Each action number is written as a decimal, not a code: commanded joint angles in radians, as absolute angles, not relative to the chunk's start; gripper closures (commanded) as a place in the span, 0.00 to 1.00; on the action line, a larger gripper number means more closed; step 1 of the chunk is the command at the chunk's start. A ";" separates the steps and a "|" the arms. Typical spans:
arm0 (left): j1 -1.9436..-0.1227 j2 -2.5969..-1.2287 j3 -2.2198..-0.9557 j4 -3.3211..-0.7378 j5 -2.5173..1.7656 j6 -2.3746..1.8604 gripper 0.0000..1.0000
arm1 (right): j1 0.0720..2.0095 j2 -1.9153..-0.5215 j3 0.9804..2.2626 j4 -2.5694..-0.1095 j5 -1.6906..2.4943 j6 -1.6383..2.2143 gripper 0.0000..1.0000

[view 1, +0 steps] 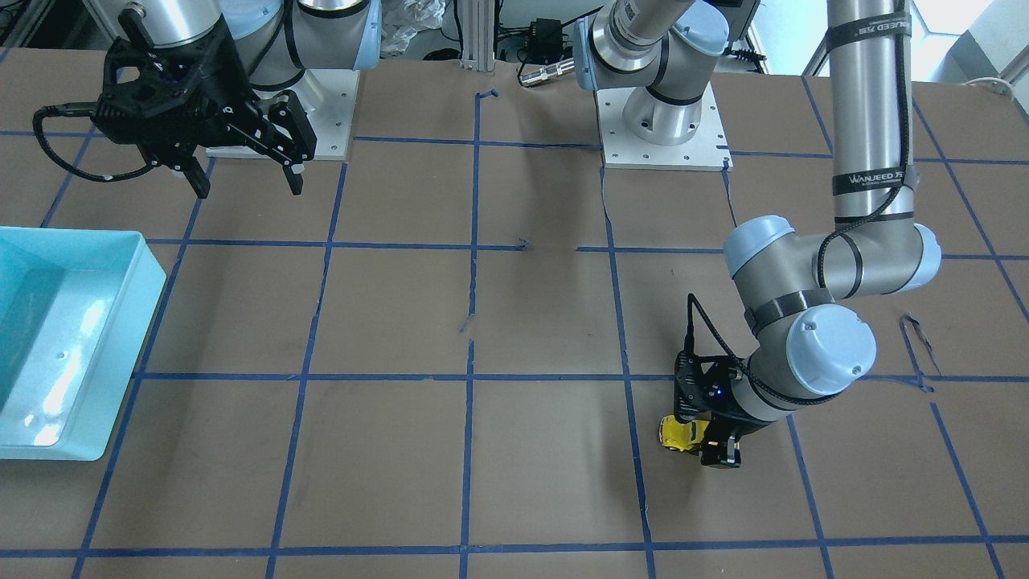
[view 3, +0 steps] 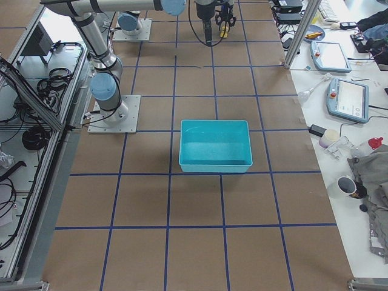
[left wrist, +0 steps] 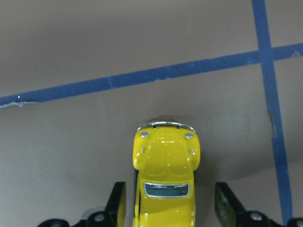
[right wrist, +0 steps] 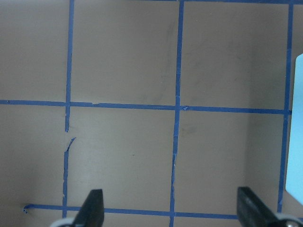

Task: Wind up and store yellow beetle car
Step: 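Pull the held car backward toward the robot with the left gripper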

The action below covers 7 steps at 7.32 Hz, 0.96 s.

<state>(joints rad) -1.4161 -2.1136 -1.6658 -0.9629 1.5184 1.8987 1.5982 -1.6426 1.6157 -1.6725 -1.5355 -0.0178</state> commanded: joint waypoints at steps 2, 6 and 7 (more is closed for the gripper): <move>-1.416 -2.114 -1.681 -0.937 1.536 1.899 0.44 | 1.597 -1.641 1.617 -1.674 -1.536 -0.018 0.00; -1.411 -2.114 -1.683 -0.936 1.571 1.899 0.58 | 1.597 -1.641 1.617 -1.674 -1.536 -0.018 0.00; -1.410 -2.118 -1.680 -0.936 1.571 1.899 0.59 | 1.597 -1.643 1.617 -1.672 -1.536 -0.018 0.00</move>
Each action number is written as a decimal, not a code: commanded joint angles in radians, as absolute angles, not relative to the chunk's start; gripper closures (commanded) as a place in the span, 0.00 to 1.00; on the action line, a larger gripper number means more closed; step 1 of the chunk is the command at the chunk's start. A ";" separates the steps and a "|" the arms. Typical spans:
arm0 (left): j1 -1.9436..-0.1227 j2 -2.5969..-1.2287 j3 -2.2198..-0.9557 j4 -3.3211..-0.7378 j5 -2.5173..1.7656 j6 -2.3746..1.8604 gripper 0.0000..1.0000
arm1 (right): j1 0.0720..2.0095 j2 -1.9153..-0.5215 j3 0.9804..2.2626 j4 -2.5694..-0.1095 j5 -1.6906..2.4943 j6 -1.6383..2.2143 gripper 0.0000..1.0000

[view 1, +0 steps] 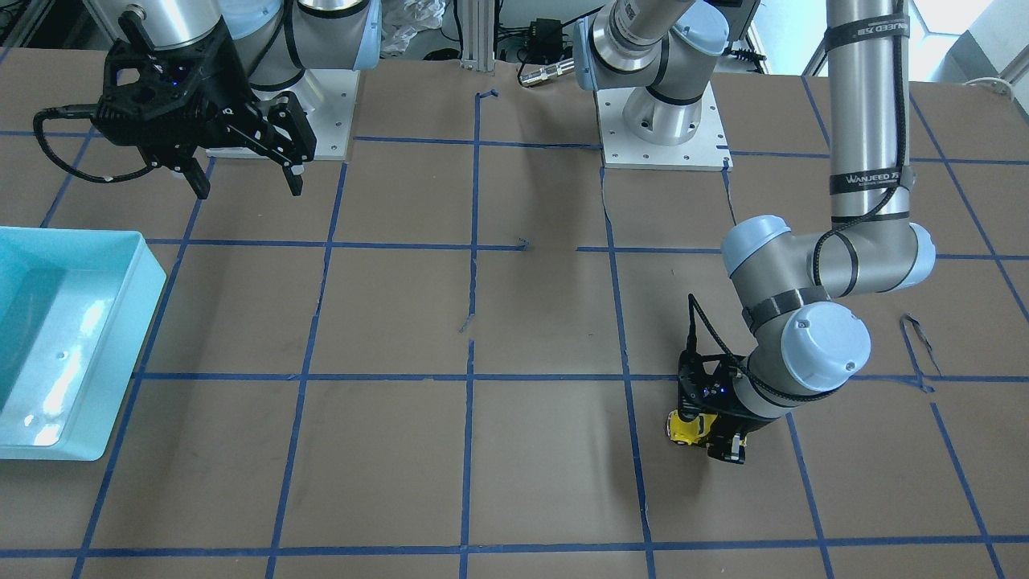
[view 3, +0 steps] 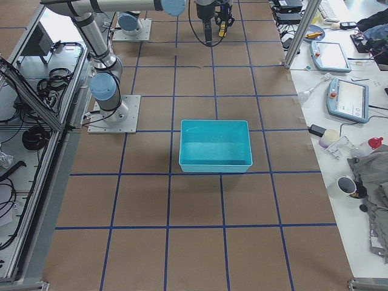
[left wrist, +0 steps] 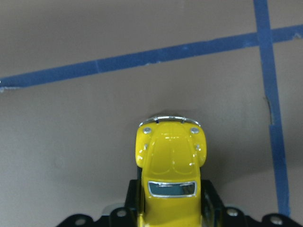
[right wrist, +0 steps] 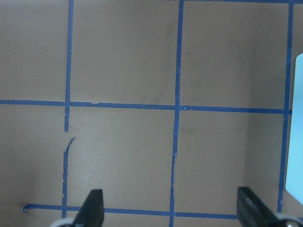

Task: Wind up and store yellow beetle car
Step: 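Pull the held car backward toward the robot with the left gripper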

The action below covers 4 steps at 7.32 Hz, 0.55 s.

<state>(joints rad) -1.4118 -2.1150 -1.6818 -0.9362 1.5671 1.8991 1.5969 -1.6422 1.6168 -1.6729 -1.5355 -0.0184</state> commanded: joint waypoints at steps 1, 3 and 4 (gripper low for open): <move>-1.408 -2.121 -1.675 -0.934 1.571 1.901 0.59 | 1.597 -1.641 1.617 -1.674 -1.536 -0.018 0.00; -1.381 -2.121 -1.689 -0.888 1.572 1.928 0.59 | 1.597 -1.641 1.615 -1.674 -1.536 -0.018 0.00; -1.368 -2.123 -1.689 -0.888 1.572 1.931 0.59 | 1.595 -1.643 1.615 -1.672 -1.537 -0.020 0.00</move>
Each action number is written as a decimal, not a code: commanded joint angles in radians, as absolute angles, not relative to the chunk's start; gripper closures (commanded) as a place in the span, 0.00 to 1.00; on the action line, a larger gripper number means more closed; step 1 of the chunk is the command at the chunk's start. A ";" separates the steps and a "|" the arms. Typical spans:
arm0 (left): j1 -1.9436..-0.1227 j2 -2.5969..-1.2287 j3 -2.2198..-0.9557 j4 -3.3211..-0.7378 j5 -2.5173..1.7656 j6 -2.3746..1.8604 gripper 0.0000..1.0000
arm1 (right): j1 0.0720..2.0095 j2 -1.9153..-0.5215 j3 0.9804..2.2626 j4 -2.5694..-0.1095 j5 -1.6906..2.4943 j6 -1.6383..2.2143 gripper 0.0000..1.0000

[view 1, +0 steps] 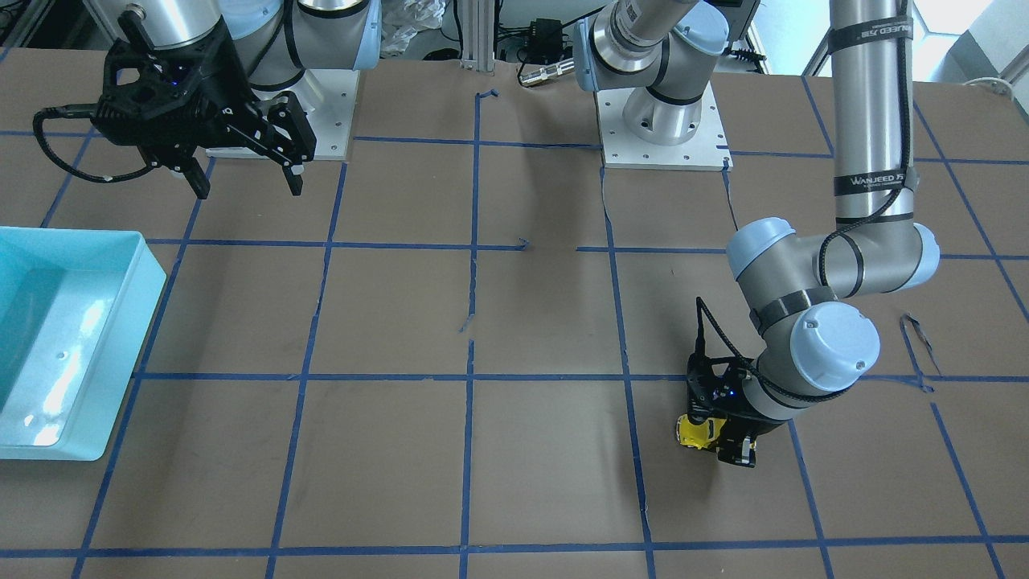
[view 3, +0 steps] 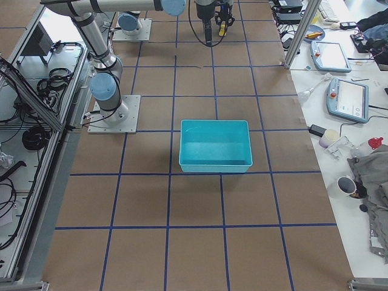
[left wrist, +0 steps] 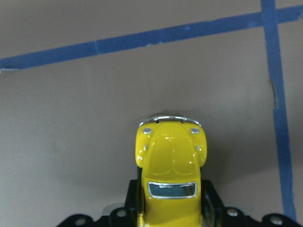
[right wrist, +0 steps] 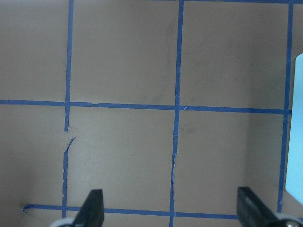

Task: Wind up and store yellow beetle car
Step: 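Pull the held car backward toward the robot with the left gripper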

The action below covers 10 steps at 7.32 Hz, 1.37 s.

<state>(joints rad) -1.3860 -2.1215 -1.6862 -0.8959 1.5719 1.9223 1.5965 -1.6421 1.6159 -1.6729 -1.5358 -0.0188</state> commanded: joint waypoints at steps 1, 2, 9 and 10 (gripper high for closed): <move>-1.365 -2.122 -1.689 -0.888 1.572 1.934 0.59 | 1.597 -1.643 1.615 -1.672 -1.536 -0.018 0.00; -1.353 -2.121 -1.689 -0.887 1.572 1.937 0.61 | 1.595 -1.643 1.615 -1.672 -1.537 -0.020 0.00; -1.313 -2.135 -1.684 -0.882 1.572 1.944 0.62 | 1.597 -1.643 1.615 -1.672 -1.536 -0.020 0.00; -1.312 -2.135 -1.683 -0.882 1.572 1.944 0.62 | 1.597 -1.643 1.615 -1.672 -1.536 -0.020 0.00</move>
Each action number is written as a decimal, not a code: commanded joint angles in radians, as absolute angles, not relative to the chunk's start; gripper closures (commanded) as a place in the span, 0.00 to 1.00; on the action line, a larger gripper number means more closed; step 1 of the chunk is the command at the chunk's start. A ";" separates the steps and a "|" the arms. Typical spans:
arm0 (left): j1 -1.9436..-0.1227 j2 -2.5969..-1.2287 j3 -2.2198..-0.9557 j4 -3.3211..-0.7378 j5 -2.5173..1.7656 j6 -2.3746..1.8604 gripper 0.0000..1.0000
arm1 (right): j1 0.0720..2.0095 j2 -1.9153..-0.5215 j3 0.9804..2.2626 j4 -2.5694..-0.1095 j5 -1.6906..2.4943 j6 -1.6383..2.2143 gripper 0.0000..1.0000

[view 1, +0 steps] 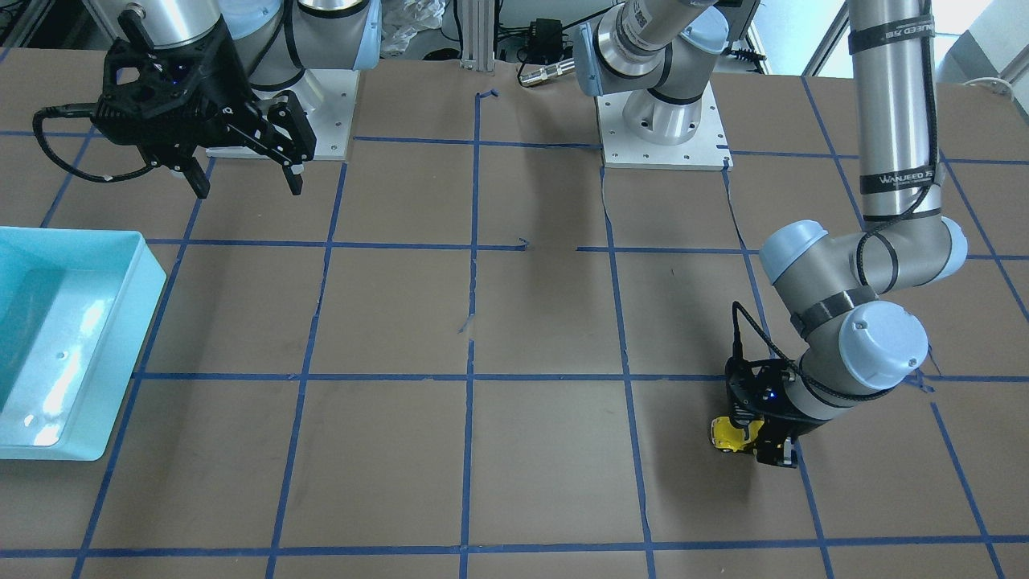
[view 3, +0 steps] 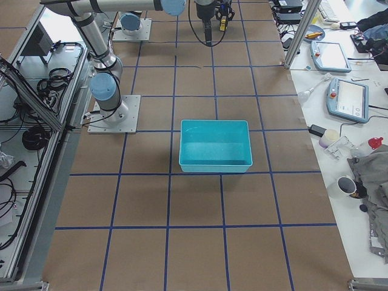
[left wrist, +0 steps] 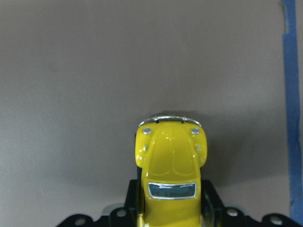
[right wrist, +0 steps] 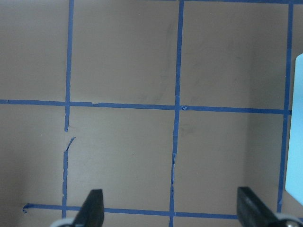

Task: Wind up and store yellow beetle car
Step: 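Pull the held car backward toward the robot with the left gripper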

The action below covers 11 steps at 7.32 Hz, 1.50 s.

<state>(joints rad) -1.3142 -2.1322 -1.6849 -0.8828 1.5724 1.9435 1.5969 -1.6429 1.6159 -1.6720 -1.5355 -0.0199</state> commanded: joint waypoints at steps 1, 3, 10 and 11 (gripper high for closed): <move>-1.305 -2.135 -1.683 -0.882 1.572 1.944 0.62 | 1.597 -1.643 1.617 -1.672 -1.536 -0.020 0.00; -1.298 -2.138 -1.678 -0.874 1.572 1.962 0.62 | 1.597 -1.643 1.615 -1.672 -1.536 -0.020 0.00; -1.276 -2.138 -1.677 -0.874 1.580 1.960 0.00 | 1.597 -1.643 1.615 -1.672 -1.536 -0.020 0.00; -1.278 -2.132 -1.677 -0.874 1.580 1.960 0.00 | 1.597 -1.643 1.617 -1.672 -1.536 -0.018 0.00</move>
